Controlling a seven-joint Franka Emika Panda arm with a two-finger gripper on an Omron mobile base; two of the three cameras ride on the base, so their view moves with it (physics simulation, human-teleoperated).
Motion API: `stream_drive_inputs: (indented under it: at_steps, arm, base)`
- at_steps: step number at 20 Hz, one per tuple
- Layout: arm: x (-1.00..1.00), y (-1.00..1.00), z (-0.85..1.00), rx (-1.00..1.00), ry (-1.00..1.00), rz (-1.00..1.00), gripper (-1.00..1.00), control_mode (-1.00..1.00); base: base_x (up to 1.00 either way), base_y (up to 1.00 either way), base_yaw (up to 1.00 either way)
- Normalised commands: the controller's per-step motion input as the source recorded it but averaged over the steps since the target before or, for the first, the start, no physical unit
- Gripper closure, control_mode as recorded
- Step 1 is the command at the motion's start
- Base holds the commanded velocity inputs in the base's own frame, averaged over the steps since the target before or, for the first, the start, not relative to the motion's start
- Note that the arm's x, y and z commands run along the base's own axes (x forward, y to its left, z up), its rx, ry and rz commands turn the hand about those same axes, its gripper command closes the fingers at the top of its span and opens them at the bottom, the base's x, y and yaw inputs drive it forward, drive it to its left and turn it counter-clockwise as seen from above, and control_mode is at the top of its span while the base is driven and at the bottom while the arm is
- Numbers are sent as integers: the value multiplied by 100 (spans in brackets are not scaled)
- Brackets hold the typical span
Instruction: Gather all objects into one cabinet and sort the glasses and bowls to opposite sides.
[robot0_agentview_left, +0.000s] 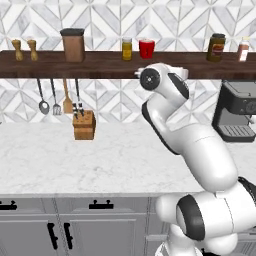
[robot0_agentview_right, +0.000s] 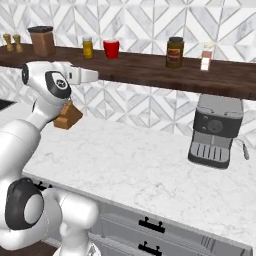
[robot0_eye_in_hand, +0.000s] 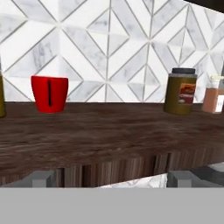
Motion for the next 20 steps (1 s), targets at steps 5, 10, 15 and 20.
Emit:
stream_drive_inputs:
  at_steps: [5,10,15,20]
  arm:
    - [0,0,0,0,0,0,-100,100]
    - [0,0,0,0,0,0,-100,100]
    - [0,0,0,0,0,0,-100,100]
    - [0,0,0,0,0,0,-100,100]
  base:
    - [47,-12,0]
    - [100,-34,-1]
    - [100,-26,0]
    - [14,-5,0]
